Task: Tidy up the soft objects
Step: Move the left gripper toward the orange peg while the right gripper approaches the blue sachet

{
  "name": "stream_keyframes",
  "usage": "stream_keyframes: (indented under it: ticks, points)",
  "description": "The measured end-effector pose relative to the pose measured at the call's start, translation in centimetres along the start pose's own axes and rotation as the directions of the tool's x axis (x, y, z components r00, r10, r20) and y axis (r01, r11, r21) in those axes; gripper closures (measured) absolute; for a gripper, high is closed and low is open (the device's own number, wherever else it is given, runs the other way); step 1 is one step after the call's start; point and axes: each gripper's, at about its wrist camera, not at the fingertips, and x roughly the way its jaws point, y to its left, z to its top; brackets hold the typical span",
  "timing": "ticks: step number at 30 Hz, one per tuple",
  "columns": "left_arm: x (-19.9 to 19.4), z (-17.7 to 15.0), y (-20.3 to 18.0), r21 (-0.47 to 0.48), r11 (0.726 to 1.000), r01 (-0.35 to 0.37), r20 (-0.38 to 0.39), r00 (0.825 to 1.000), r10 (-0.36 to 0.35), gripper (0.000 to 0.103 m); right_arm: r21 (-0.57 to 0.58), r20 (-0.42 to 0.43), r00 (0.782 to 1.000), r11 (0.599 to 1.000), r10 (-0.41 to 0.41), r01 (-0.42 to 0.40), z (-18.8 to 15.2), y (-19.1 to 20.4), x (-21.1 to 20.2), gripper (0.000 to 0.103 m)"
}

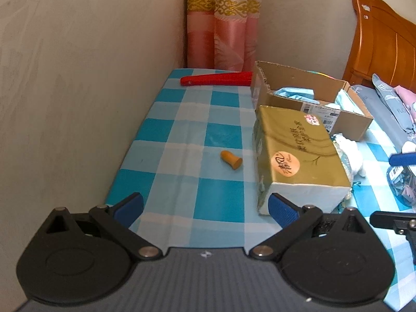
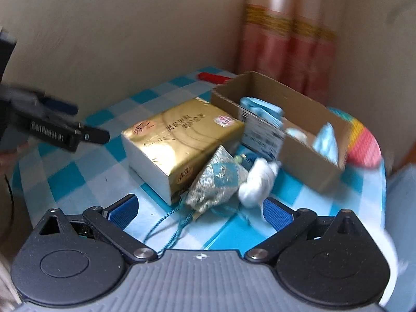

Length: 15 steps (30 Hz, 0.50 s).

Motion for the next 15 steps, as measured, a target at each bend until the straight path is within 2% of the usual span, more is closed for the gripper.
stream_keyframes:
  ticks: [6, 15]
  points:
    - [0.5, -0.2, 0.2, -0.017, 1.0, 0.013, -0.015, 1.0, -0.013, 0.001, -0.263, -0.063, 0.997, 0.963, 0.037, -0.052, 1.5, 0.1, 2.3, 0.0]
    - [1.3, -0.1, -0.1, -0.03, 0.999, 0.021, -0.033, 0.999, -0.022, 0.001, -0.43, -0.144, 0.982, 0.886, 0.123, -0.174, 2.6, 0.1, 5.0, 0.0]
